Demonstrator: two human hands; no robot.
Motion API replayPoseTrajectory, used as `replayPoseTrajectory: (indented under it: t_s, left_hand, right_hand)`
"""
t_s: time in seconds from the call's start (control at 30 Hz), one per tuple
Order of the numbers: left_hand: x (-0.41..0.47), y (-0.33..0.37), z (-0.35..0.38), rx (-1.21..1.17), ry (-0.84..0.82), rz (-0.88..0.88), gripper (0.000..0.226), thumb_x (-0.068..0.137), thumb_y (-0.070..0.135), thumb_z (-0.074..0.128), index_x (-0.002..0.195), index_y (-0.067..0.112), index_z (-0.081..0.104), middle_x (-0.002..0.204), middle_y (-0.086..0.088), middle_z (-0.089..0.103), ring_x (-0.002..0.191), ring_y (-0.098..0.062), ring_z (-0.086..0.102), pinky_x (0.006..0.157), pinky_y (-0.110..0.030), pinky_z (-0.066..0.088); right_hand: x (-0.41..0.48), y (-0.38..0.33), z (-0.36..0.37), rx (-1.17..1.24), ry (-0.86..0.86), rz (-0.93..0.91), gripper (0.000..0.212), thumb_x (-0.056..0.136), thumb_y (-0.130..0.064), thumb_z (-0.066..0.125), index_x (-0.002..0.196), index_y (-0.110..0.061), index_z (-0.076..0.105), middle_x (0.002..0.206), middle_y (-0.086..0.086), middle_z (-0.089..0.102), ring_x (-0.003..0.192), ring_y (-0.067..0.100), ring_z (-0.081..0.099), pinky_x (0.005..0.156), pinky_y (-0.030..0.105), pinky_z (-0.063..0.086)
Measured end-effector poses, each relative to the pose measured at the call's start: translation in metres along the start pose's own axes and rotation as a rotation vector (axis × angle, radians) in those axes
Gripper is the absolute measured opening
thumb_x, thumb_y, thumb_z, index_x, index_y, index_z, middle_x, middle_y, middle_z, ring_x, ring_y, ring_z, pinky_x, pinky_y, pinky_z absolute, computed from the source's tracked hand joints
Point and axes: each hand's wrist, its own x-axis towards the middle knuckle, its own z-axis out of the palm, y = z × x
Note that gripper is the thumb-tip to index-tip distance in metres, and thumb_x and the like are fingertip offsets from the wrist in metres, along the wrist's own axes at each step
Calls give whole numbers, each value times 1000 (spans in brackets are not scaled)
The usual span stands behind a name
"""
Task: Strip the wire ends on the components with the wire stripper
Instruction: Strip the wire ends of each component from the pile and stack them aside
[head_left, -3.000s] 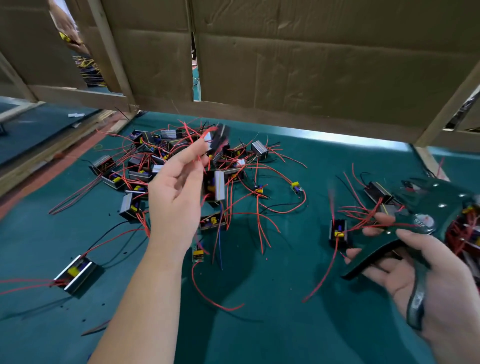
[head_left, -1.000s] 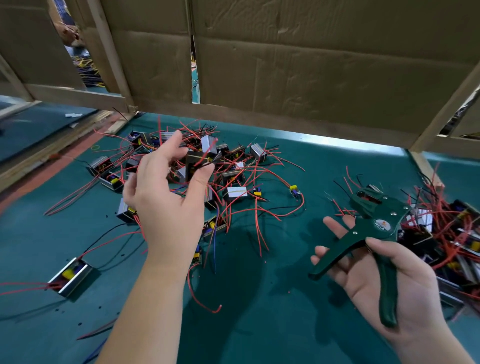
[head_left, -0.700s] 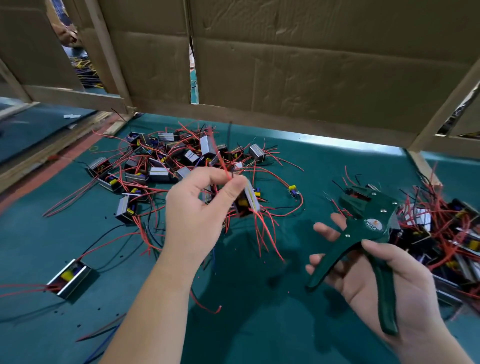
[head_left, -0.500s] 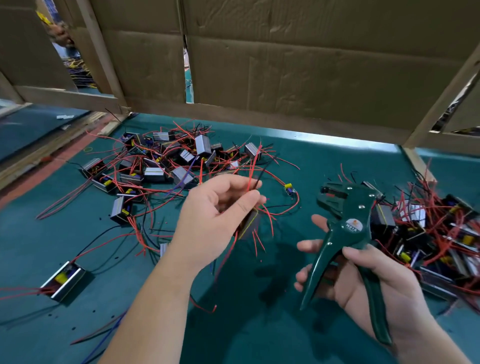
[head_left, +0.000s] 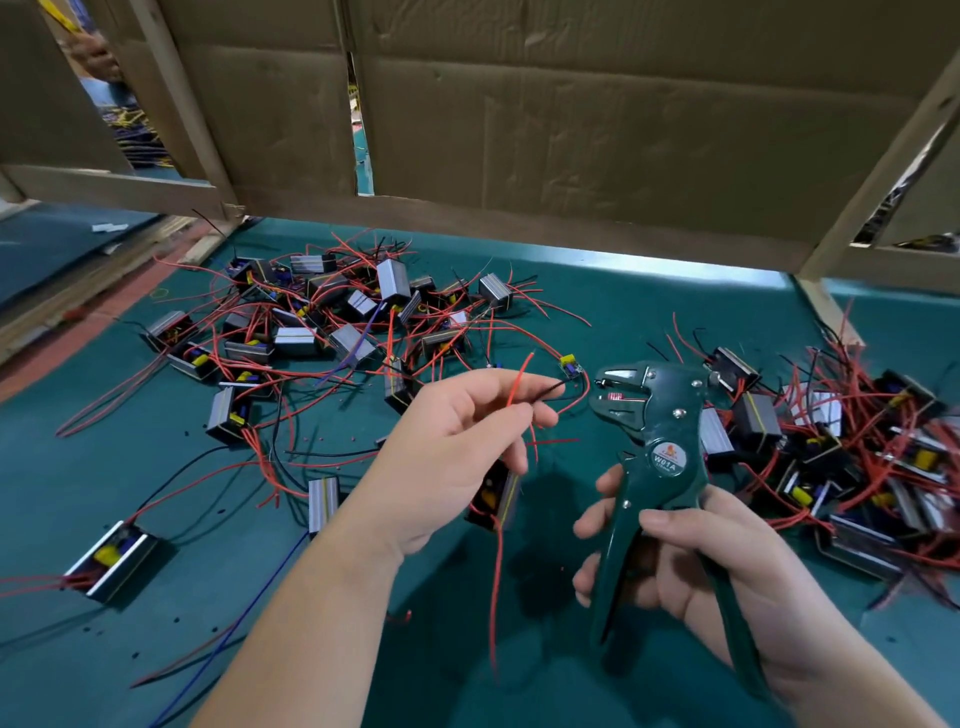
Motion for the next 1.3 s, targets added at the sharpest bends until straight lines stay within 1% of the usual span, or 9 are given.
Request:
replayPoseTrajectory:
  t_s: [0.1, 0.23, 0.37, 0.57, 0.73, 0.97, 1.07, 1.17, 1.3]
  left_hand:
    - [1, -3, 4, -7, 59, 16, 24, 93, 4, 56, 89, 22, 71, 71, 7, 68, 50, 1, 47, 55, -9, 38]
    - [3, -3, 9, 30, 126, 46, 19, 87, 7, 65, 84, 24, 73, 71, 9, 73, 67, 3, 66, 63, -6, 44]
    - [2, -1, 11, 18, 150, 99, 20, 84, 3, 68, 80, 22, 72, 70, 8, 73, 69, 0, 68, 64, -8, 47]
    - [-1, 3, 13, 71, 117, 183, 23, 85, 1, 67, 78, 23, 70, 67, 13, 70, 63, 5, 61, 62, -7, 44]
    - [-3, 2, 12, 125, 114, 207, 18, 82, 11, 67, 77, 28, 70, 68, 13, 70, 64, 2, 61, 63, -9, 47]
    - [-2, 1, 11, 206, 125, 243, 18, 83, 10, 67, 79, 28, 69, 69, 16, 71, 63, 7, 62, 63, -5, 44]
    - [-2, 1, 10, 202, 123, 248, 22, 85, 5, 67, 79, 26, 69, 68, 15, 70, 58, 7, 59, 60, -4, 42]
    - [-2, 1, 10, 197, 112, 244, 21, 86, 5, 66, 79, 25, 69, 69, 11, 71, 61, 6, 60, 61, -6, 43]
    - [-3, 3, 8, 187, 99, 222, 22, 87, 2, 65, 79, 22, 68, 65, 15, 69, 55, 7, 58, 56, -3, 41]
  right_hand:
    - [-1, 0, 0, 32, -85, 17, 58, 52, -23, 89, 101, -1, 66, 95, 38, 61, 71, 49, 62, 69, 59, 51]
    - [0, -6, 5, 239, -331, 68, 38, 76, -8, 76, 108, 5, 60, 90, 37, 60, 78, 50, 62, 75, 57, 50]
    - [-6, -4, 3, 96, -285, 69, 40, 73, -19, 78, 104, -2, 62, 85, 31, 60, 75, 46, 62, 73, 55, 49]
    - [-9, -2, 7, 31, -207, 65, 37, 70, -29, 81, 95, -7, 66, 77, 27, 61, 68, 45, 62, 65, 50, 51]
    - [-10, -2, 9, -18, -171, 56, 41, 70, -43, 81, 88, -10, 66, 72, 25, 60, 62, 41, 62, 61, 48, 51]
    - [-10, 0, 8, -33, -171, 47, 41, 70, -44, 81, 89, -11, 66, 72, 24, 60, 62, 42, 61, 59, 47, 51]
    - [-10, -1, 7, -27, -186, 49, 40, 72, -44, 80, 91, -11, 66, 73, 23, 61, 63, 43, 61, 60, 48, 50]
    - [-9, 0, 6, -31, -196, 52, 40, 73, -43, 79, 92, -10, 66, 73, 24, 61, 64, 42, 62, 62, 47, 51]
    - [-9, 0, 5, -15, -209, 63, 39, 74, -40, 79, 94, -10, 65, 75, 25, 61, 65, 42, 62, 62, 46, 52]
